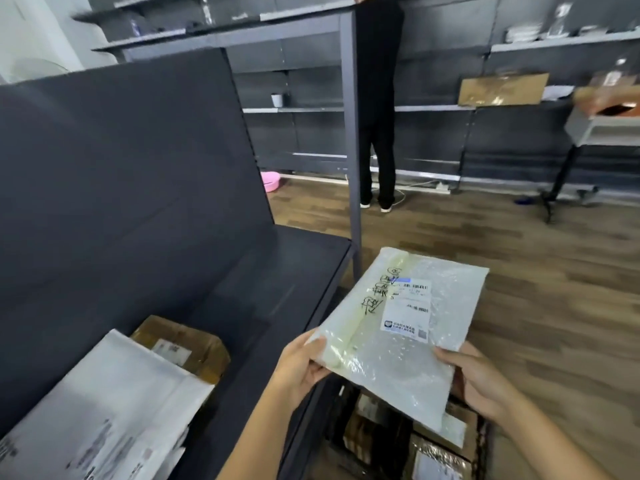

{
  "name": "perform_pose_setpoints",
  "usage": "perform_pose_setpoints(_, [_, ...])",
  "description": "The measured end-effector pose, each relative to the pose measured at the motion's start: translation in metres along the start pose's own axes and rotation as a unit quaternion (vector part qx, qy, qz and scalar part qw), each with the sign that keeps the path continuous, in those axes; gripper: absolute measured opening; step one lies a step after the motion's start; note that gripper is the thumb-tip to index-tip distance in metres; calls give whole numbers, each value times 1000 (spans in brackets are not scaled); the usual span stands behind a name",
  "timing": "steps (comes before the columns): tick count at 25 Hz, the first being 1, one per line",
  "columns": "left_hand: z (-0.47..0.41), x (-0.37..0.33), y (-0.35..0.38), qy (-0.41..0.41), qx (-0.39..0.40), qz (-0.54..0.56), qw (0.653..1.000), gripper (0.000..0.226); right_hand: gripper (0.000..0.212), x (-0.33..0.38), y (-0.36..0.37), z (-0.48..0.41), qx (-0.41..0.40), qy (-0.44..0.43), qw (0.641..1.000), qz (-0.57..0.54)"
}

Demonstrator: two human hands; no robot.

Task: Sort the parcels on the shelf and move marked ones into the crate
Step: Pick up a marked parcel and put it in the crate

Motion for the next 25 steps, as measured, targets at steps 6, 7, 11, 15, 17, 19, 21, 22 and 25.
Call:
perform_pose_setpoints(6, [-32,59,5,-22,-53,-15,998,29,64,-25,-46,-46,-77,61,995,-12])
perform_pose_setpoints(7, [-38,70,4,-34,-61,-13,997,29,50,-33,-51,-56,-99,75,992,-23])
perform_pose_setpoints(11, [-56,120,-13,-87,-79,-52,992,31,32,-84,-69,-86,-153,145,977,-43])
perform_pose_setpoints(15, [-105,193,-45,-148,-105,-105,978,37,33,-166,-98,-133,-239,197,949,-59])
perform_pose_setpoints(17, [-132,232,-60,-162,-113,-138,971,42,48,-204,-108,-163,-268,183,945,-47])
perform_pose_setpoints(19, [-165,288,-80,-160,-110,-184,963,50,68,-247,-123,-202,-309,188,932,-11])
perform_pose_setpoints(21, [-200,336,-93,-155,-97,-257,949,33,78,-294,-141,-245,-300,206,930,56])
perform_pose_setpoints(22, [-216,361,-98,-157,-86,-308,934,27,81,-321,-151,-268,-284,237,924,94])
perform_pose_setpoints(25, [-254,425,-114,-105,-76,-475,871,35,95,-383,-173,-314,-257,301,898,191])
Point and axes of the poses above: each hand's wrist, its own z-axis away from the middle knuckle, its own y-axis out of the palm, x = y × z, the point moved 1 cm from there along -z, towards the middle knuckle, and after that the axes turned 7 degrees about y, right-handed, at the moved point
